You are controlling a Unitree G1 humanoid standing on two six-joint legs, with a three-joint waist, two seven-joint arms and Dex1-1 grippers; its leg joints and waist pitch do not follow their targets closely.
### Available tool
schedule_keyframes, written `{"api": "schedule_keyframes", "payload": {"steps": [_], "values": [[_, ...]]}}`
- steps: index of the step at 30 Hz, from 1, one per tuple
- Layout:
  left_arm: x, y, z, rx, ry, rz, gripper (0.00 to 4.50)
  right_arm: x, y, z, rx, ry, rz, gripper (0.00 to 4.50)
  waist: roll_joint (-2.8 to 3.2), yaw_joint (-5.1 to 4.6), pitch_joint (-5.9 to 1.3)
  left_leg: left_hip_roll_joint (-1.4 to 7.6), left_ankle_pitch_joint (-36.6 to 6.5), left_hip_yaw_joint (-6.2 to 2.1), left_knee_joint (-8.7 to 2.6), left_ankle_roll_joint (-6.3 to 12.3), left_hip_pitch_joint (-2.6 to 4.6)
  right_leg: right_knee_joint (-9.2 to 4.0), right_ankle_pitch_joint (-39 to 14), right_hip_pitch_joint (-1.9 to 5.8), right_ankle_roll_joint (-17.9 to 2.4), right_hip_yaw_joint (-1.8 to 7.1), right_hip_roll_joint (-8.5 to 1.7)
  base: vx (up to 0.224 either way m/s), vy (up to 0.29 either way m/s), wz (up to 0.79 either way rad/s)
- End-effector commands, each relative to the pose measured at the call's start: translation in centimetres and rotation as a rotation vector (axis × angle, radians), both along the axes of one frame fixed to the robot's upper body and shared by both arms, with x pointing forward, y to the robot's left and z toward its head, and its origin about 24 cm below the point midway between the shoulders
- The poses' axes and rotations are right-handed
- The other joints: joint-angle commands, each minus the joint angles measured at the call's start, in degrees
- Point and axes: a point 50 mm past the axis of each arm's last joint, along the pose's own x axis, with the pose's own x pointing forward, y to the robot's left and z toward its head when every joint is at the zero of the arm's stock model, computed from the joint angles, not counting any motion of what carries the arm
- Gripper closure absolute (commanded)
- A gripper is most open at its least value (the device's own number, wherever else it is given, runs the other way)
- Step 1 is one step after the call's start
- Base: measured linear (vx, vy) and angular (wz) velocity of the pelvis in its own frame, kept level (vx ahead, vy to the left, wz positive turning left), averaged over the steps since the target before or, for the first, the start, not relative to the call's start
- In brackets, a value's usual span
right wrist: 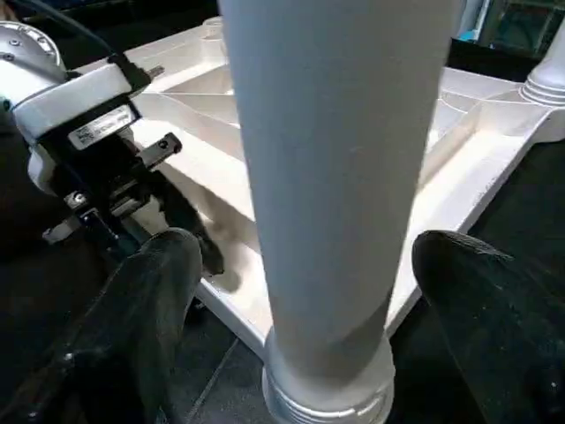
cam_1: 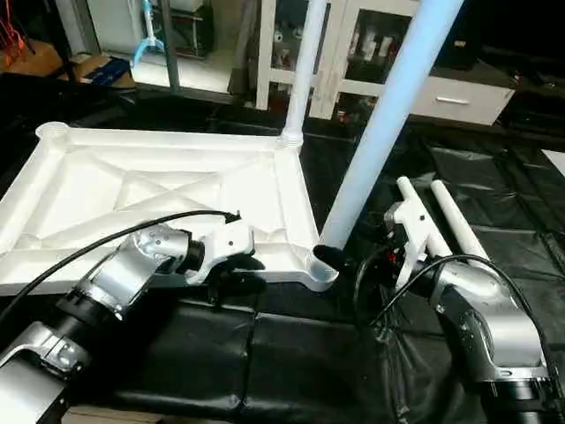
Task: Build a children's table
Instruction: Insert table leg to table base, then rotate leg to tighten
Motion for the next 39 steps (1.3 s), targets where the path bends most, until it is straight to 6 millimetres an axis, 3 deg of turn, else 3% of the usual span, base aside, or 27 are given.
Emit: {"api": "schedule_keyframes", "payload": {"steps": [1, 9, 19, 31, 39], "values": [[0.5, -0.4, 1.0, 0.007, -0.024, -0.021, 2.96, -0.2, -0.4, 0.5, -0.027, -0.017, 0.002, 0.33, 0.41, -0.01, -2.79, 2.99, -7.6, -1.35, -4.01, 3.1, 1.28, -4.25, 0.1, 1.91, -16.0, 1.97, -4.19, 0.0, 0.0, 0.0], [0.6, -0.3, 0.5, 0.063, 0.0, -0.026, 2.96, -0.3, -0.4, 0.4, -0.034, -0.014, 0.004, 0.33, 0.42, -0.01, -2.87, 2.95, -5.7, -1.35, -3.91, 3.75, 1.1, -3.89, 3.4, 2.14, -16.5, 2.02, -4.25, 0.0, 0.0, 0.0], [0.2, -0.3, -0.7, 0.107, 0.057, -0.029, 2.96, -0.3, -0.3, 0.3, -0.039, -0.012, 0.004, 0.33, 0.45, -0.04, -2.59, 2.98, -7.0, -1.34, -4.04, 3.42, 1.08, -4.27, 0.2, 2.03, -16.3, 2.08, -4.34, 0.0, 0.0, 0.0], [-0.1, -0.3, -1.0, 0.107, 0.081, -0.033, 4.2, 0.1, -1.1, -0.4, -0.085, -0.022, -0.024, 0.33, 0.59, -0.15, -2.3, 2.97, -8.3, -1.4, -4.2, 3.01, 1.03, -4.61, -2.3, 1.9, -15.9, 2.1, -4.39, 0.0, 0.0, 0.0], [-1.1, -0.4, -1.0, 0.087, 0.105, -0.084, 4.46, 1.3, -1.5, -0.4, -0.099, -0.025, 0.023, 0.33, 0.28, -0.35, -2.22, 3.05, -7.2, -1.31, -4.08, 4.2, 0.96, -4.45, -2.0, 1.88, -16.4, 2.04, -4.44, 0.0, 0.0, 0.0]]}}
